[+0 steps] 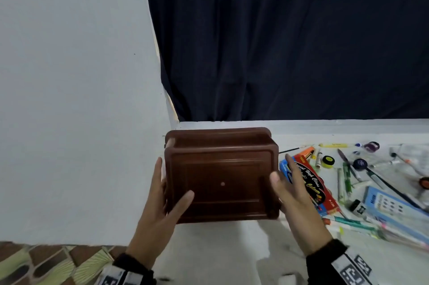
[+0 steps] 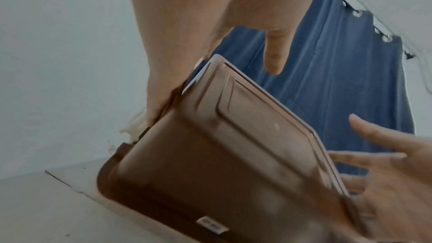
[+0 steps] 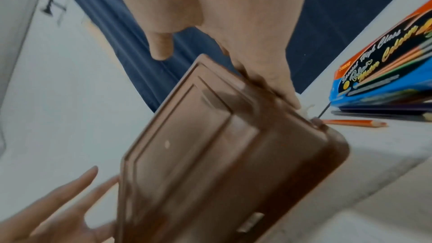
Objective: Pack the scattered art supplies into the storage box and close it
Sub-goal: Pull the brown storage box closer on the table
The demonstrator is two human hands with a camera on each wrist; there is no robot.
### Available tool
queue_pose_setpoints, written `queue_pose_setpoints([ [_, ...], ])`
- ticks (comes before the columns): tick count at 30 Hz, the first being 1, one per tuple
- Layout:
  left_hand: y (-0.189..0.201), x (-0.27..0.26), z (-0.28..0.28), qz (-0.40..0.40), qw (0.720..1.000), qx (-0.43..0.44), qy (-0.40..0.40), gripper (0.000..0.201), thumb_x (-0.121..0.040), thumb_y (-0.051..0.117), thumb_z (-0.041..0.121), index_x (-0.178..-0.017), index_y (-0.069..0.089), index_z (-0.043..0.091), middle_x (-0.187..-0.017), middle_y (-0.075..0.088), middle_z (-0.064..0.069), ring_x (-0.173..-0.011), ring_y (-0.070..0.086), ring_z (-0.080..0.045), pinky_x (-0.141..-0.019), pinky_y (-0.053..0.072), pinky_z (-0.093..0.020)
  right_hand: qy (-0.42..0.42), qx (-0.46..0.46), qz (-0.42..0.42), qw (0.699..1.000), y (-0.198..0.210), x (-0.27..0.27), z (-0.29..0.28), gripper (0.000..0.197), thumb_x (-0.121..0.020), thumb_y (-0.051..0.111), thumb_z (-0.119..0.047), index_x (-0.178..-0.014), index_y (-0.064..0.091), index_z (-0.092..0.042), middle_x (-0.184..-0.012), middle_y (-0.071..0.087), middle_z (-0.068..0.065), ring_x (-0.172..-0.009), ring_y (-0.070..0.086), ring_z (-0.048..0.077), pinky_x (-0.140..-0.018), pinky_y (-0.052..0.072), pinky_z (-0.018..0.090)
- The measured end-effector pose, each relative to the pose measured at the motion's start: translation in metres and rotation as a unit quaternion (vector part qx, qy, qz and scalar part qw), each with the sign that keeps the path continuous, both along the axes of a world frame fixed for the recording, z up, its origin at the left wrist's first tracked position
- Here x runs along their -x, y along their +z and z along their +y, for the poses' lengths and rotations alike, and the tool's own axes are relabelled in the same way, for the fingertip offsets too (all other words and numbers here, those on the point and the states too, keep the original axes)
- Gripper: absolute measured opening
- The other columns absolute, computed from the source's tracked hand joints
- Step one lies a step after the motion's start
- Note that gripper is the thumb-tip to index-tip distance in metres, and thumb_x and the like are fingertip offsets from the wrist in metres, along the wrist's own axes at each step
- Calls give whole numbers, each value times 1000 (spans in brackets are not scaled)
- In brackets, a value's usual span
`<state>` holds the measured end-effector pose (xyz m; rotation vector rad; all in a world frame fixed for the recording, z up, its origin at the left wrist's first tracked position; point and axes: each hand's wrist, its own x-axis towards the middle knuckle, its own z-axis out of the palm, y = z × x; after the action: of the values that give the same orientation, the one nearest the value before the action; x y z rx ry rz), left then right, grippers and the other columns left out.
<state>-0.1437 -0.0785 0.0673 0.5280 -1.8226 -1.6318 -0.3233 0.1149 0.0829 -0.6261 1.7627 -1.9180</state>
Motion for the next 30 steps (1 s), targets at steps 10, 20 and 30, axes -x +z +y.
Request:
queue_pose_setpoints([
  [10, 9, -35, 67, 2, 995, -48, 89, 45, -98, 43, 52, -139, 33, 66, -153, 33, 31, -143, 33, 1, -120, 30, -41, -42, 1, -48, 998, 0, -36, 32, 30, -98, 49, -45, -128, 48, -44, -120, 65, -13, -111, 63, 9, -100, 49, 40],
  [20, 3, -75, 104, -16, 994, -37, 104, 64, -101, 53, 19, -142, 28, 62, -143, 55, 7, -125, 57, -3, -106, 45, -35, -42, 23, -38, 998, -9, -68, 75, 42, -95, 57, -2, -126, 47, -29, -134, 56, -1, -119, 59, 16, -105, 47, 41],
  [30, 18, -154, 134, -48, 991, -63, 105, 53, -91, 54, 54, -137, 30, 68, -129, 63, 5, -113, 67, -18, -98, 52, -45, -84, -20, -48, 995, 3, -117, 132, 24, -95, 57, -42, -117, 50, -46, -126, 60, -2, -109, 63, 21, -94, 51, 46],
])
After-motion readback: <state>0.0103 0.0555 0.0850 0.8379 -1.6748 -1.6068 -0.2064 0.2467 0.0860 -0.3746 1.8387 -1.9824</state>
